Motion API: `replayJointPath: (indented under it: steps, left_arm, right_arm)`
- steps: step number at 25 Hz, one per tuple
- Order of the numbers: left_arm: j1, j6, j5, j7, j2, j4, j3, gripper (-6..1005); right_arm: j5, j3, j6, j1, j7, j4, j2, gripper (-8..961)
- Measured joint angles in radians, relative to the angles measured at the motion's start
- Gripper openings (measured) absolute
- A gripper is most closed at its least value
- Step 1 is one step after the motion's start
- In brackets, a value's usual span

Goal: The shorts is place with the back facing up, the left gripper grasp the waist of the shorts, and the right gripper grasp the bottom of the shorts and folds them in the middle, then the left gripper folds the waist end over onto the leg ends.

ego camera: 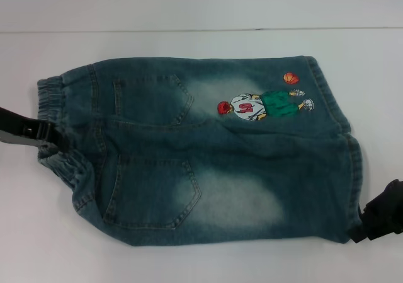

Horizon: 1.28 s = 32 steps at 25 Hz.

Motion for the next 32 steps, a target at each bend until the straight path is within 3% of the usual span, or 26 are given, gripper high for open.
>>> replayJointPath:
  steps: [3,14,19,23,28,32]
  left_arm:
    - [-0.001,0.002,0.0,0.0,0.0,0.0,-0.001,15]
    - [0.004,-0.002,-0.006,-0.004,0.006,0.0,-0.024,15]
    - [0.005,-0.014,-0.013,-0.007,0.015,0.002,-0.091,15]
    - [0.005,-0.051,-0.027,-0.014,0.017,0.001,-0.169,15]
    - [0.006,-0.152,-0.105,-0.021,0.011,-0.017,-0.243,16]
    - [0.013,-0.279,-0.183,-0.013,0.009,-0.084,-0.244,16]
  right_arm:
    - [0.002,0.001,0.003,0.0,-0.002,0.0,0.004,528]
    - [0.073,0.095,0.05,-0.006,-0.01,0.01,-0.001,42]
    - [0.18,0.156,0.094,-0.019,-0.034,0.072,-0.031,2]
    - [0.261,0.23,0.159,-0.039,-0.043,0.098,-0.042,5]
    - [0.413,0.277,0.282,-0.064,-0.052,0.157,-0.041,14]
    - [0.529,0.278,0.437,-0.064,-0.096,0.239,-0.032,21]
